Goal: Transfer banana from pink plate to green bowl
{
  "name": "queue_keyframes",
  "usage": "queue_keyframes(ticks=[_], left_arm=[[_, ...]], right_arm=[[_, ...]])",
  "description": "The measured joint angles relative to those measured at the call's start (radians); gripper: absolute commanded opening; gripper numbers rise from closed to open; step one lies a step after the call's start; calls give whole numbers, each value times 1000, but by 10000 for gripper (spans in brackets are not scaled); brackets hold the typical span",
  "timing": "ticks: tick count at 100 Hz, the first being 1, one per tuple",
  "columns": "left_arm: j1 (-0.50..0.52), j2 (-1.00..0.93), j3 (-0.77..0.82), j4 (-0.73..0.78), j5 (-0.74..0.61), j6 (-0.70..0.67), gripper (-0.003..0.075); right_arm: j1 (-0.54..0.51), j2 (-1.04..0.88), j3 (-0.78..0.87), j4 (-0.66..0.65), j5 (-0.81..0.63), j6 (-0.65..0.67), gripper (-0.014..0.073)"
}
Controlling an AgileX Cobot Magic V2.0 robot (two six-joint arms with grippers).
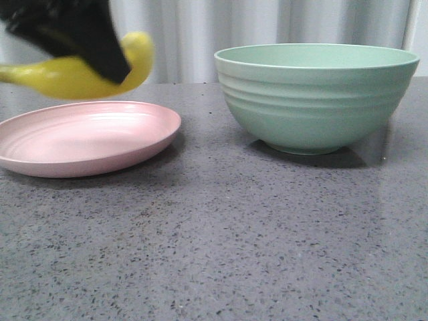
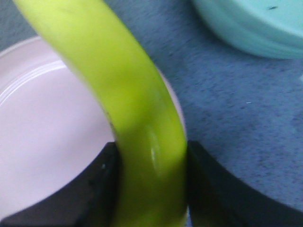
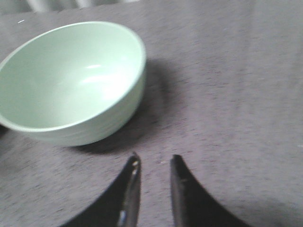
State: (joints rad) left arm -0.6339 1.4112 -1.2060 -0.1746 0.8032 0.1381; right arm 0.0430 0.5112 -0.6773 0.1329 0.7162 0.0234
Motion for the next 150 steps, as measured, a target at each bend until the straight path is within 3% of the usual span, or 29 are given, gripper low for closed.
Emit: queue_keyframes(ticks=[11,53,106,120,132,142,150], left_arm=[[-89,-11,-27,0,9,12,-19],[-306,-20,-49,-2,-15,27,-19],[-325,-20,-49,4,-25,25,-18],[-325,-20,-49,4,-17,21,-15],[-325,-20,-49,4,-17,15,73],[-325,-20,-49,4,-21,13,238],[-325,-20,-49,5,-23,13,380]], right_arm=[[72,77,-54,63,21,-8,330],[288,457,-275,237,-47,-10,327],[300,784,-438,385,-87,-11,323],[300,793,-438,396,-85,-11,211],[300,793,-441,407,-85,3,41],[300,793,-443,414,-89,14,-72],[300,793,-443,416,-94,17,-79]])
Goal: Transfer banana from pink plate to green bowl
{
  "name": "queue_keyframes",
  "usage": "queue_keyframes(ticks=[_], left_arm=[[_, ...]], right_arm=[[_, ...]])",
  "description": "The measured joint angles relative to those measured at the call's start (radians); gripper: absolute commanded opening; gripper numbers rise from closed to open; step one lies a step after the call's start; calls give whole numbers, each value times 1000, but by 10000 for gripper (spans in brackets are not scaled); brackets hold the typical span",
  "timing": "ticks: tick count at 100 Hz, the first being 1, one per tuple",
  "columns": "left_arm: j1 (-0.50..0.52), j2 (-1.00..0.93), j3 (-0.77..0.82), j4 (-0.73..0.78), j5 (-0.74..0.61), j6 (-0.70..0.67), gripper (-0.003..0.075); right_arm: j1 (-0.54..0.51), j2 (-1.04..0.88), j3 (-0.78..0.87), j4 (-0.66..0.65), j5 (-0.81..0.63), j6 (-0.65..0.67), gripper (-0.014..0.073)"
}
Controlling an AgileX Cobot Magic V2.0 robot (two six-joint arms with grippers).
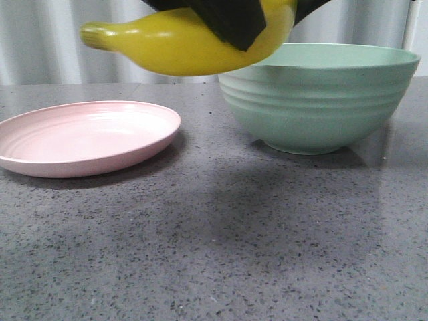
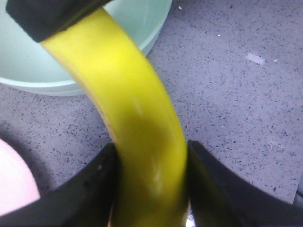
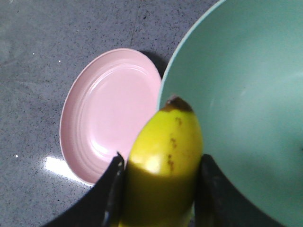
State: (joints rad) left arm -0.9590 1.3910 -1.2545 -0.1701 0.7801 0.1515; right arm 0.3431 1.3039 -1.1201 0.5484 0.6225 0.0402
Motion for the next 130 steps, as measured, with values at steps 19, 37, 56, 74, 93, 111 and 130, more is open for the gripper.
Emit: queue_keyframes(ticks=[19,37,56,74,93,111,130], left_arm=[[0,-26,0,8,-5,11,464],[0,-104,-4,16,13,11,464],[0,-179,-8,16,14,11,464],[0,-194,-8,16,19,11,464],[0,-195,-8,16,20,11,464],[0,-195,-8,16,22,11,464],[0,-195,-8,16,22,11,463]], right_arm=[[0,9,0,-51,-36,-25,-79],[-44,9,-27,-78,-112,-30,-79],[-154,9,-54,-149,-221,-32,-79],[-230,27,-54,-174,-258,-32,3],[-232,95,-55,-189,-226,-53,246],[-232,128,-55,-194,-216,-62,361],[-232,128,-55,-195,-230,-66,358]])
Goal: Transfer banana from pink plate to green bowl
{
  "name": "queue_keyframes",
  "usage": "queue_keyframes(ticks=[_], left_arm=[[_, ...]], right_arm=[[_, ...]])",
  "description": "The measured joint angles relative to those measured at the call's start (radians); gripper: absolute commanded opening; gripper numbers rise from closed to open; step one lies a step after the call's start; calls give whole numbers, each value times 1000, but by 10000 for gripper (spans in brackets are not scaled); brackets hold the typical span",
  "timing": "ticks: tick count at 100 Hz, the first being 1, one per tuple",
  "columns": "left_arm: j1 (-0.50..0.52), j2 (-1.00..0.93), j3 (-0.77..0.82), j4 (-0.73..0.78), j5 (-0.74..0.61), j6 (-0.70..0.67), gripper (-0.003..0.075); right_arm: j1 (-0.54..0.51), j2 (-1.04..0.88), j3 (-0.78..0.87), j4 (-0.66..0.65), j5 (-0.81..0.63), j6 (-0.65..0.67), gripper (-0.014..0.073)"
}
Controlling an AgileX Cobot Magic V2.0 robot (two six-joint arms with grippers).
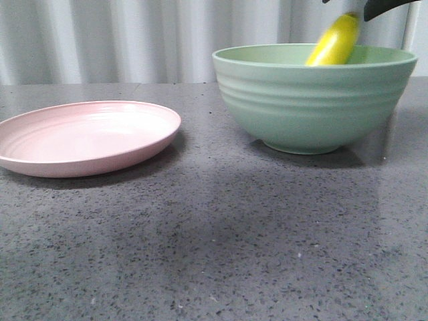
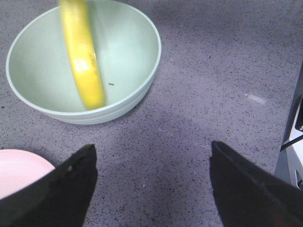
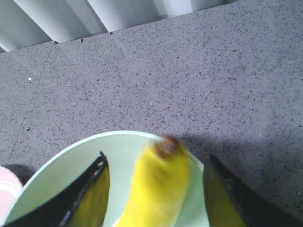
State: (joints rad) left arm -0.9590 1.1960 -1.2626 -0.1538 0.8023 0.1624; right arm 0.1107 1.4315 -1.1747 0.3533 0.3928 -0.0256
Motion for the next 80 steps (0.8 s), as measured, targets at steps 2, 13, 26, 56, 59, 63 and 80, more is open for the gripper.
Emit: queue_keyframes(ticks=[2,13,26,56,59,63,80], left_arm=[[0,0,0,0,0,0,462],[0,0,0,0,0,0,407],[0,0,0,0,11,0,162],[6,-60,33,5,35,-2,-19],[11,-75,44,7,26,-6,-19],[18,-101,63,10,14,-12,-19],[33,-237,189,17,-122,-24,-19]], right_arm=[[0,0,0,0,0,0,358],[0,-10,0,-7,18,-2,332],[0,-55,0,-40,57,-3,155],[0,-217,19,-147,215,-25,-74],[0,-237,29,-149,225,-32,-74],[0,-267,48,-153,231,-37,-74],[0,-416,147,-174,236,-43,-74]])
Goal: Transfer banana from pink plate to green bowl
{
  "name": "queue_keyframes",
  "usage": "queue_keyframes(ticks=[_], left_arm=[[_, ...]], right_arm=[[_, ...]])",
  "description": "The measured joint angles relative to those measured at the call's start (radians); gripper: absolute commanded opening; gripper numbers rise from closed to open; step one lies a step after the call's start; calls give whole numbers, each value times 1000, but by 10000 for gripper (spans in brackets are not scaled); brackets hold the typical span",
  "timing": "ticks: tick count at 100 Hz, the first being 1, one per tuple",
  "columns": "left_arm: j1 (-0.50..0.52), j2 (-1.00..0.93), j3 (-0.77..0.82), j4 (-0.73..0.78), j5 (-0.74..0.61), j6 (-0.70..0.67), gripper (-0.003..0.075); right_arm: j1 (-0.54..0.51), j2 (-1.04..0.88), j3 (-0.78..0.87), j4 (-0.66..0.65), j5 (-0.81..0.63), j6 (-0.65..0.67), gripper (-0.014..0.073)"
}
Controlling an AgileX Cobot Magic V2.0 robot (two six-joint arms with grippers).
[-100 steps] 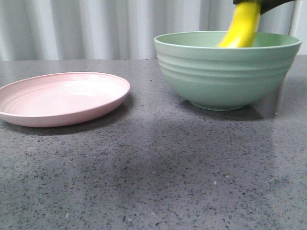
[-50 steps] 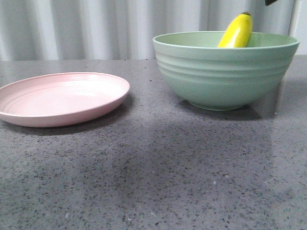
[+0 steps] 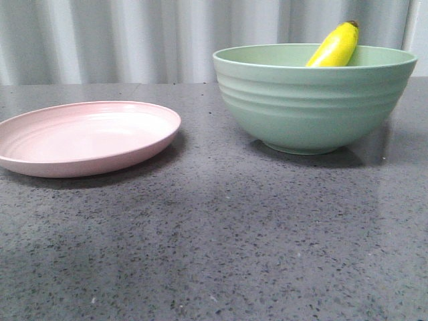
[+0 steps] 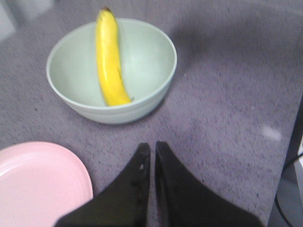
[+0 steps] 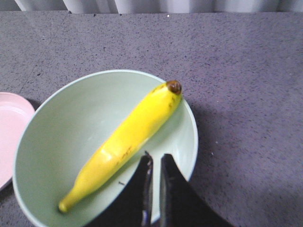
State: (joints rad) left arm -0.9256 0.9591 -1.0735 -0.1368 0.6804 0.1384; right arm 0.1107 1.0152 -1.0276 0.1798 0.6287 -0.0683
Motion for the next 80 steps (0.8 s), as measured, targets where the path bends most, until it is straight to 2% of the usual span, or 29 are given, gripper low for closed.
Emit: queue_keyframes(ticks=[47,66,80], left_arm=[[0,-484,491,0,-369,-2,-19],[0,-659,664,0,-427,-2,-19],[0,-772,762,0,-427,-2,-19]], right_arm=[[0,-541,439,-37,-199,-2,-74],[0,-769,595,-71,-285,-2,-74],[0,-915,666,-87,-286,-2,-74]])
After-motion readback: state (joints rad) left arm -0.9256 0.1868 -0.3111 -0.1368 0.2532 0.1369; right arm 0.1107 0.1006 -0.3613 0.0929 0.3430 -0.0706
